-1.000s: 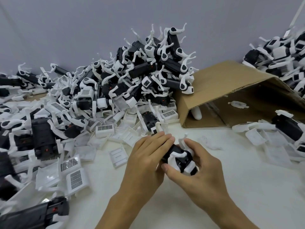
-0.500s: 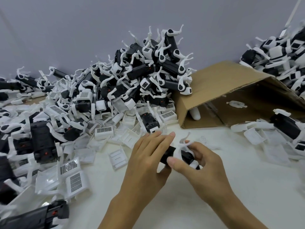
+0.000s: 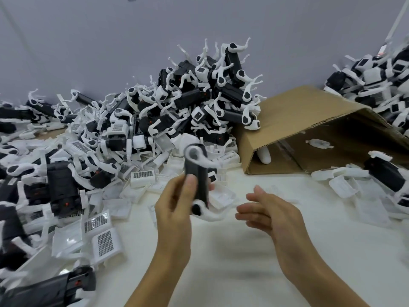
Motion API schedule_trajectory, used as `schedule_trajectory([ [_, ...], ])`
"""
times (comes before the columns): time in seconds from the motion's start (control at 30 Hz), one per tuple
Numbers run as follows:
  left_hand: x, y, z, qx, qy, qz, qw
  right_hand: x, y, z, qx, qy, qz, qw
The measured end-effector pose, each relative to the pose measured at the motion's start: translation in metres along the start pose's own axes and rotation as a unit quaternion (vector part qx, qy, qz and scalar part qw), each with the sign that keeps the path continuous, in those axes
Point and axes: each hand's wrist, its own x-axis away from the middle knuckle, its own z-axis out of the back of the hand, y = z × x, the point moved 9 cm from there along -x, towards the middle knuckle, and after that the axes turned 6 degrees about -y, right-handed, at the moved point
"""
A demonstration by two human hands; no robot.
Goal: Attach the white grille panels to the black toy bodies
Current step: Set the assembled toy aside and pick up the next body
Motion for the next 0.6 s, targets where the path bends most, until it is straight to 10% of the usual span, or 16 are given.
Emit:
schedule_trajectory([
  [0.17,0.005,-0.025,-0.015,0.279,-0.002,0.175,0.944,0.02,-0.024,-0.024,0.165,-0.077,0.17,0.968],
  [0.3,0.013,-0.033,-0.024,0.306,-0.024,0.218,0.926,0.038,-0.034,-0.045,0.284,-0.12,0.327,0.893],
  [0.6,0.029,-0.044,-0.049,0.29,-0.095,0.268,0.914,0.04,-0.037,-0.038,0.253,-0.06,0.341,0.903],
])
